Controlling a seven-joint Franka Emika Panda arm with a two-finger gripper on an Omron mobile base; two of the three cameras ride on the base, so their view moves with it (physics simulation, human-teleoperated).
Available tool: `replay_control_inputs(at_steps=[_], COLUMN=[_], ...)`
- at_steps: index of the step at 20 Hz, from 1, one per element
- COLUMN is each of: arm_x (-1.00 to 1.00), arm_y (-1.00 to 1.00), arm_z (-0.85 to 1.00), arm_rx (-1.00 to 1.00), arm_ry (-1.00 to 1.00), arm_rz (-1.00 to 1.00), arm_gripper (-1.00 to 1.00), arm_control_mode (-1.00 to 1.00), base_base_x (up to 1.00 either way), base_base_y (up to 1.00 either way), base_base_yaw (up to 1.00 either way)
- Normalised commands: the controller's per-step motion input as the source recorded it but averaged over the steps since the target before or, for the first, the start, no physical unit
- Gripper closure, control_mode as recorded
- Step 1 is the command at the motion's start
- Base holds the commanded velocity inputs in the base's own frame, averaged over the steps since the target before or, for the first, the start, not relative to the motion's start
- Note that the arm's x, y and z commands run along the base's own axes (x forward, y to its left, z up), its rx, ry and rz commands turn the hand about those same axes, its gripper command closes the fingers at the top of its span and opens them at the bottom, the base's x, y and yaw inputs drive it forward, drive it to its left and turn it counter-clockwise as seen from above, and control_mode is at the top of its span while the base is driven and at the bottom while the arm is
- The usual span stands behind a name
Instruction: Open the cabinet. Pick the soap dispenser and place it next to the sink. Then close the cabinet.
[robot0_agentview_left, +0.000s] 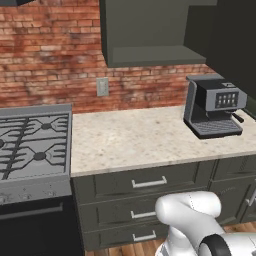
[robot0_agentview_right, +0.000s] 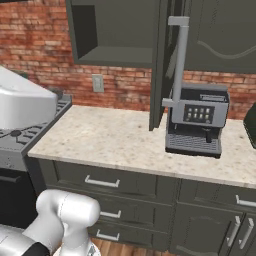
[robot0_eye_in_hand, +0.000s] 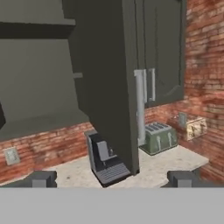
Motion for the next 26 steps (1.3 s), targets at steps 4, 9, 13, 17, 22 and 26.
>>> replay_control_inputs(at_steps=[4,9,13,17,22,26], arm_x=[0.0,0.0,0.0,0.0,0.0,-0.16], arm_y=[-0.5,-0.49,-0.41,-0.34,-0.4,-0.47], arm_z=[0.0,0.0,0.0,0.0,0.02,0.18], arm_rx=[0.05,0.08,0.05,0.0,0.0,0.0], arm_ry=[-0.36,-0.33,-0.17,-0.01,0.04,0.02], arm_rz=[-0.21,-0.17,-0.05,0.01,0.14,0.22], arm_gripper=[-1.0,-1.0,-1.0,-1.0,-1.0,-1.0], arm_control_mode=[-1.0,-1.0,-1.0,-1.0,-1.0,-1.0], base_base_x=[0.0,0.0,0.0,0.0,0.0,0.0], base_base_y=[0.0,0.0,0.0,0.0,0.0,0.0], base_base_yaw=[0.0,0.0,0.0,0.0,0.0,0.0])
